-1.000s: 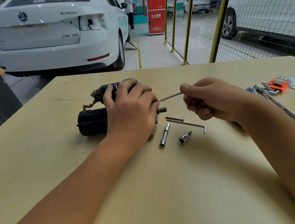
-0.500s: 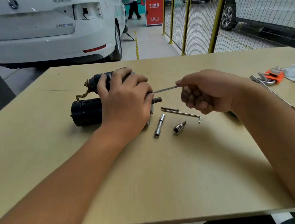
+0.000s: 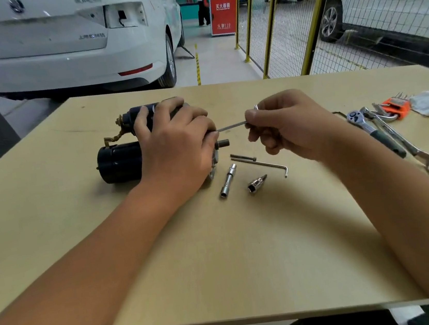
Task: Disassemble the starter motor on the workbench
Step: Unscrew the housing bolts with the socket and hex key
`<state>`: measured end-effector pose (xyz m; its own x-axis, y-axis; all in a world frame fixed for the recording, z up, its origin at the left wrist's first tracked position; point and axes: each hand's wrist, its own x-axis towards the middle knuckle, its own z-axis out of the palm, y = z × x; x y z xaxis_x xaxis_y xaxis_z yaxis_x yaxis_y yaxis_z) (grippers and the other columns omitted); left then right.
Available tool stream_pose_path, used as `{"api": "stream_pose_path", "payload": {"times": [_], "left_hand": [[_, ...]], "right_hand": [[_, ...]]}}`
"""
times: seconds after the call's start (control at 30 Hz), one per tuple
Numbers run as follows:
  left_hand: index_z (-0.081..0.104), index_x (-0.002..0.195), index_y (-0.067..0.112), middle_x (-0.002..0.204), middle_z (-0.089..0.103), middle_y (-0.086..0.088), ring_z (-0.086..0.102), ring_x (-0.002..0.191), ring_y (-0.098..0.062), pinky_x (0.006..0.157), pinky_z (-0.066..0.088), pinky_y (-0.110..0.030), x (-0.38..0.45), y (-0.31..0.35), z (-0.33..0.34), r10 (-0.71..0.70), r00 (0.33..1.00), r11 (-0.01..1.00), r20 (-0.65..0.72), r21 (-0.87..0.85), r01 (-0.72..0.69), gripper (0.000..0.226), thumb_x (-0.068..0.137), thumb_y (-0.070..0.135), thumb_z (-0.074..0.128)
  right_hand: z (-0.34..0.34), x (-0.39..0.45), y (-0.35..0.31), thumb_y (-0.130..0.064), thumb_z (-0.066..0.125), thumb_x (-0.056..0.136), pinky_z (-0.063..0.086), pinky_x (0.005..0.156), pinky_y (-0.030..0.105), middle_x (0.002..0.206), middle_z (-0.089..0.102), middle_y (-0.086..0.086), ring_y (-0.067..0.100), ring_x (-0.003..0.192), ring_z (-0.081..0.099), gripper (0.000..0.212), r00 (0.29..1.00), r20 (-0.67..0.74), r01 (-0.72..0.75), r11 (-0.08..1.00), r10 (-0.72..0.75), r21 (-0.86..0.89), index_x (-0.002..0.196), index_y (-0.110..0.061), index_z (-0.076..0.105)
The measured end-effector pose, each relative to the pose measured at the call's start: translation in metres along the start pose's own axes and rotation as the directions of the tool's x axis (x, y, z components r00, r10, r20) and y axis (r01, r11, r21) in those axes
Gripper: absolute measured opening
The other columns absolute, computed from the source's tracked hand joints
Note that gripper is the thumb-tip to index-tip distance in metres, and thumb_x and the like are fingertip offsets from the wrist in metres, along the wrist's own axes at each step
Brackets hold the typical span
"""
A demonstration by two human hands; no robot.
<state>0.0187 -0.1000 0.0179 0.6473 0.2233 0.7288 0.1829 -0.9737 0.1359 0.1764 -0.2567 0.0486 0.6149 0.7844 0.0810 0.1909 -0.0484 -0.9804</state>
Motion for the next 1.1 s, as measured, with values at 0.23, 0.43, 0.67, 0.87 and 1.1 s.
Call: {"api": "stream_pose_path", "payload": {"times": [0.23, 0.43, 0.67, 0.87, 1.1], "left_hand": [[0.08, 0.104, 0.02, 0.123, 0.072, 0.005, 0.049, 0.135, -0.032, 0.113, 0.024, -0.067, 0.0, 0.0, 0.001, 0.007, 1.0, 1.0, 0.008, 0.005, -0.007, 0.02, 0.097, 0.031, 0.065], [0.08, 0.1, 0.02, 0.121, 0.073, 0.004, 0.051, 0.134, -0.032, 0.113, 0.025, -0.067, -0.001, 0.0, 0.001, -0.002, 1.0, 1.0, -0.014, -0.005, 0.002, 0.017, 0.096, 0.031, 0.068], [0.08, 0.1, 0.019, 0.12, 0.073, 0.004, 0.052, 0.133, -0.032, 0.114, 0.025, -0.066, 0.0, 0.0, 0.001, -0.015, 1.0, 1.0, -0.025, -0.016, 0.014, 0.018, 0.095, 0.031, 0.068], [0.079, 0.098, 0.019, 0.12, 0.072, 0.005, 0.052, 0.133, -0.031, 0.114, 0.023, -0.066, 0.0, -0.001, 0.002, -0.028, 0.999, 0.999, -0.015, -0.022, 0.028, 0.016, 0.094, 0.031, 0.069], [0.075, 0.095, 0.018, 0.12, 0.072, 0.005, 0.05, 0.135, -0.03, 0.114, 0.024, -0.066, 0.001, -0.003, 0.001, -0.03, 1.0, 0.999, 0.004, -0.029, 0.031, 0.013, 0.092, 0.03, 0.073]], "right_hand": [[-0.015, -0.003, 0.0, -0.009, 0.071, 0.089, 0.049, 0.051, 0.031, 0.065, 0.069, 0.02, 0.025, 0.048, 0.062, 0.01, 0.915, 0.117, 0.399, 0.817, -0.387, -0.417, 0.088, 0.001, 0.074], [-0.005, -0.002, -0.01, -0.057, 0.047, 0.097, 0.036, 0.038, 0.019, 0.074, 0.069, 0.021, 0.017, 0.038, 0.047, 0.063, 0.942, 0.131, -0.32, 0.945, 0.309, 0.065, 0.075, -0.003, 0.072], [-0.004, -0.001, -0.011, -0.048, 0.06, 0.088, 0.028, 0.026, 0.01, 0.056, 0.05, 0.0, 0.002, 0.029, 0.037, 0.044, 0.766, 0.528, -0.62, 0.64, 0.367, 0.454, 0.069, -0.008, 0.057], [-0.01, 0.0, -0.004, -0.035, 0.063, 0.088, 0.032, 0.031, 0.009, 0.063, 0.051, 0.0, 0.002, 0.034, 0.04, 0.028, 0.78, 0.545, -0.579, 0.685, 0.308, 0.442, 0.078, -0.011, 0.054], [-0.008, -0.001, 0.008, -0.004, 0.077, 0.082, 0.044, 0.046, 0.032, 0.061, 0.054, 0.013, 0.022, 0.048, 0.051, 0.023, 0.968, 0.22, 0.172, 0.954, -0.118, -0.247, 0.073, -0.01, 0.057]]}}
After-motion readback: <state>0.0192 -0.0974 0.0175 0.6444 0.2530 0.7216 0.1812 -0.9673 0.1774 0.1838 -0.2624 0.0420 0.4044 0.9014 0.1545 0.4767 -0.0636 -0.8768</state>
